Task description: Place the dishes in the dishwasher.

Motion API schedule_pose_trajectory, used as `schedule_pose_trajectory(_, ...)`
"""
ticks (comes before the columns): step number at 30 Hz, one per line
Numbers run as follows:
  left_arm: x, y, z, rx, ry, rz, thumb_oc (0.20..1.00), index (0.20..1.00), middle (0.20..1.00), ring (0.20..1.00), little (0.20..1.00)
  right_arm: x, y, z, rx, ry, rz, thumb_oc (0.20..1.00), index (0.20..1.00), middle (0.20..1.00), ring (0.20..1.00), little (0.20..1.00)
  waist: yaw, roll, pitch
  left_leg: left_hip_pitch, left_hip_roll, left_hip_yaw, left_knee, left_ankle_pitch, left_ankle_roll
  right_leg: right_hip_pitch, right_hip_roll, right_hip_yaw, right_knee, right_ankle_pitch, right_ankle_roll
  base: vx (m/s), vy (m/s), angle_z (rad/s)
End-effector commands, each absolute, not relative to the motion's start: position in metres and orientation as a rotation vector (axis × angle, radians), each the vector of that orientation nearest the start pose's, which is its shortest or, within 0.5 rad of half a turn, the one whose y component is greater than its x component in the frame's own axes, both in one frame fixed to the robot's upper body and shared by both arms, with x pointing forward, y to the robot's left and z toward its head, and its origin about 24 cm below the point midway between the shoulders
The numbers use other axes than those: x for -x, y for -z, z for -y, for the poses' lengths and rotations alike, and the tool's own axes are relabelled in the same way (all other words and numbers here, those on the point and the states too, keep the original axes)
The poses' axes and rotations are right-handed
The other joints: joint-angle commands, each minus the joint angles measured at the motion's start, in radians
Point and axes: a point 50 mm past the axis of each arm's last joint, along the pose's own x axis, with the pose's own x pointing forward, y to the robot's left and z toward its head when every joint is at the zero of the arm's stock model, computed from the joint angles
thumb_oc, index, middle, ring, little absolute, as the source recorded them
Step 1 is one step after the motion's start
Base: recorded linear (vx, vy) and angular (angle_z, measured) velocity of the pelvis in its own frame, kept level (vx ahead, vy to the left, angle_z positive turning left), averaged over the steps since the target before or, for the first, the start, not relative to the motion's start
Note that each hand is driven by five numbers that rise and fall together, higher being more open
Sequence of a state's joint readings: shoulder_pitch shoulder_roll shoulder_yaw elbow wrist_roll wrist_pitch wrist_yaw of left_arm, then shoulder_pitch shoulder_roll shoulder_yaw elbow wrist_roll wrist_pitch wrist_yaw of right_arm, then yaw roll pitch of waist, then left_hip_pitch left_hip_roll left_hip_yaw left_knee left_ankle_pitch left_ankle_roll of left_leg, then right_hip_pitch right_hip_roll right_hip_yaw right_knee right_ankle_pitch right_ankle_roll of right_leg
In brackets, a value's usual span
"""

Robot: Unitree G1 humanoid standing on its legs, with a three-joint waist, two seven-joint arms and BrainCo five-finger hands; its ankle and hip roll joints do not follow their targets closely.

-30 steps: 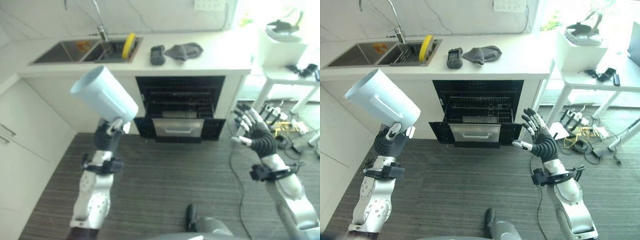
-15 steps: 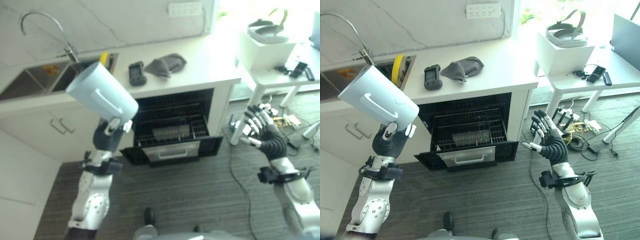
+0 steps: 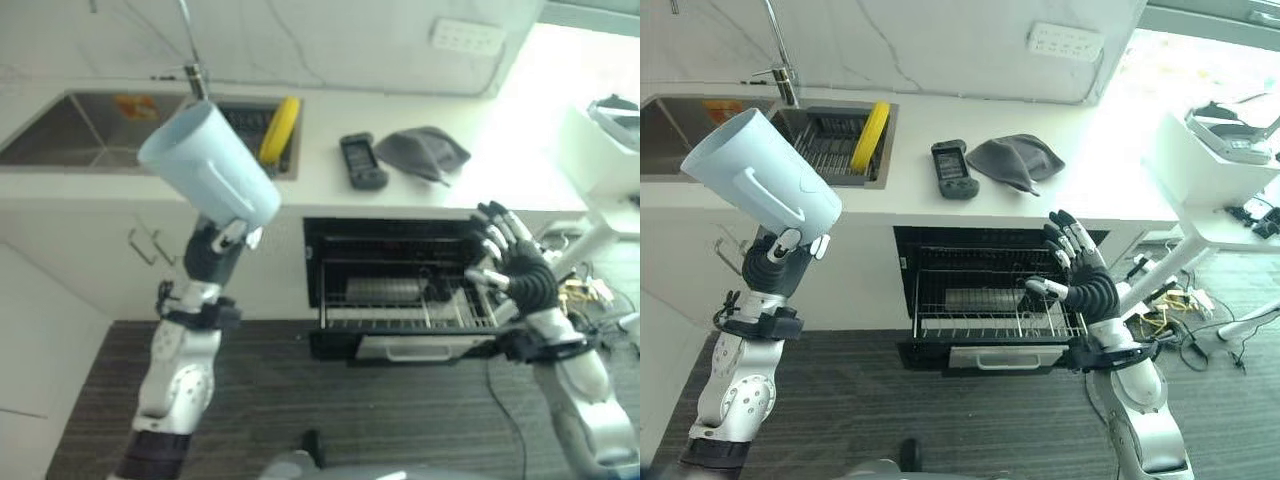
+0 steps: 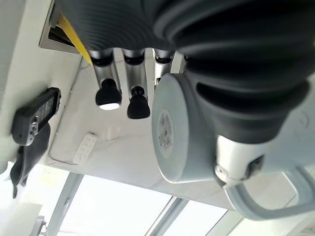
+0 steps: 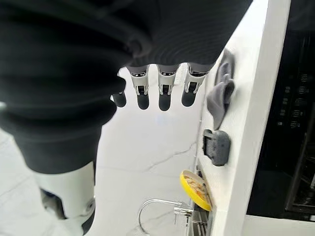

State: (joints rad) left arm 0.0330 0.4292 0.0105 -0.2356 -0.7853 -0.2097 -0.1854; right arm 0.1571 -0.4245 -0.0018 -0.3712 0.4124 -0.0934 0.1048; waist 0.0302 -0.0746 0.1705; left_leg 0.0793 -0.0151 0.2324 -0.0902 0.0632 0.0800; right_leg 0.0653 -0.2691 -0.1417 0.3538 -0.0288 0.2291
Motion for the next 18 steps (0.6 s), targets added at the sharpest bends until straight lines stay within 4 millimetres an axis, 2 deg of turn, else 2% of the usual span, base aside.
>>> schedule_pose_trajectory(1,-0.233,-0.156,-0.206,0.232,0.262,0.551,0.2,0.2,0.2,0.2,0.2,-0.225,-0.124,0.194,0.042,-0.248,0.338,1.0,1.0,1.0,1.0,1.0,-0.007,0.025,-0.025,-0.015,0.062,-0.141,0.003,-0.044,-0.078,0.023,0.089,-0.045,-0.188,0.0,-0.084,0.13,-0.286,-0.46)
schedule_pose_trajectory(2,-0.234,-0.161,-0.204,0.208,0.269,0.565,0.2,0.2,0.2,0.2,0.2,-0.226,-0.123,0.193,0.039,-0.265,0.334,1.0,1.0,1.0,1.0,1.0,-0.008,0.019,-0.016,-0.017,0.071,-0.119,0.01,-0.056,-0.086,0.024,0.058,-0.061,-0.322,0.059,-0.065,0.12,-0.435,-0.46)
schedule_pose_trajectory(3,-0.234,-0.163,-0.202,0.195,0.27,0.575,0.2,0.2,0.2,0.2,0.2,-0.227,-0.124,0.191,0.033,-0.276,0.339,1.0,1.0,1.0,1.0,1.0,-0.012,0.014,-0.008,-0.015,0.078,-0.107,0.015,-0.065,-0.094,0.005,0.034,-0.063,-0.384,0.125,-0.049,0.1,-0.438,-0.52)
schedule_pose_trajectory(6,-0.235,-0.165,-0.2,0.162,0.272,0.578,0.2,0.2,0.2,0.2,0.2,-0.232,-0.125,0.18,0.007,-0.305,0.344,1.0,1.0,1.0,1.0,1.0,-0.026,0.006,0.013,0.005,0.105,-0.094,0.021,-0.09,-0.106,-0.05,0.01,-0.031,-0.437,0.217,-0.028,0.14,-0.457,-0.1)
schedule_pose_trajectory(7,-0.234,-0.164,-0.202,0.153,0.273,0.574,0.2,0.2,0.2,0.2,0.2,-0.231,-0.124,0.178,0.0,-0.315,0.344,1.0,1.0,1.0,1.0,1.0,-0.03,0.004,0.018,0.012,0.115,-0.094,0.027,-0.1,-0.106,-0.063,0.012,-0.017,-0.431,0.223,-0.027,0.29,-0.656,-0.04)
schedule_pose_trajectory(11,-0.23,-0.156,-0.204,0.169,0.283,0.53,0.2,0.2,0.2,0.2,0.2,-0.227,-0.119,0.184,-0.015,-0.315,0.294,1.0,1.0,1.0,1.0,1.0,-0.05,0.01,0.008,0.043,0.197,-0.072,0.034,-0.088,-0.135,-0.038,0.058,-0.003,-0.441,0.148,-0.031,0.31,-0.582,0.15)
schedule_pose_trajectory(13,-0.231,-0.154,-0.196,0.21,0.305,0.513,0.2,0.2,0.2,0.2,0.2,-0.229,-0.123,0.185,-0.02,-0.331,0.279,1.0,1.0,1.0,1.0,1.0,-0.077,0.02,-0.016,0.068,0.245,-0.013,0.025,-0.057,-0.172,-0.022,0.091,0.002,-0.441,0.115,-0.062,0.27,-0.389,0.29)
schedule_pose_trajectory(15,-0.232,-0.153,-0.192,0.229,0.317,0.497,0.2,0.2,0.2,0.2,0.2,-0.23,-0.124,0.189,0.001,-0.317,0.263,1.0,1.0,1.0,1.0,1.0,-0.09,0.025,-0.021,0.044,0.269,0.008,0.096,-0.035,-0.186,-0.006,0.112,-0.007,-0.441,0.102,-0.088,0.19,-0.389,0.4)
schedule_pose_trajectory(16,-0.232,-0.151,-0.19,0.252,0.323,0.482,0.2,0.2,0.2,0.2,0.2,-0.231,-0.124,0.194,0.012,-0.31,0.252,1.0,1.0,1.0,1.0,1.0,-0.09,0.027,-0.016,0.01,0.259,-0.013,0.185,-0.042,-0.18,0.001,0.119,-0.011,-0.441,0.095,-0.107,0.16,-0.352,0.3)
schedule_pose_trajectory(18,-0.23,-0.143,-0.19,0.252,0.323,0.454,0.2,0.2,0.2,0.2,0.2,-0.23,-0.121,0.196,0.026,-0.322,0.243,1.0,1.0,1.0,1.0,1.0,-0.09,0.035,-0.008,-0.016,0.232,-0.035,0.203,-0.058,-0.171,0.005,0.123,-0.015,-0.441,0.092,-0.116,0.1,-0.135,0.26)
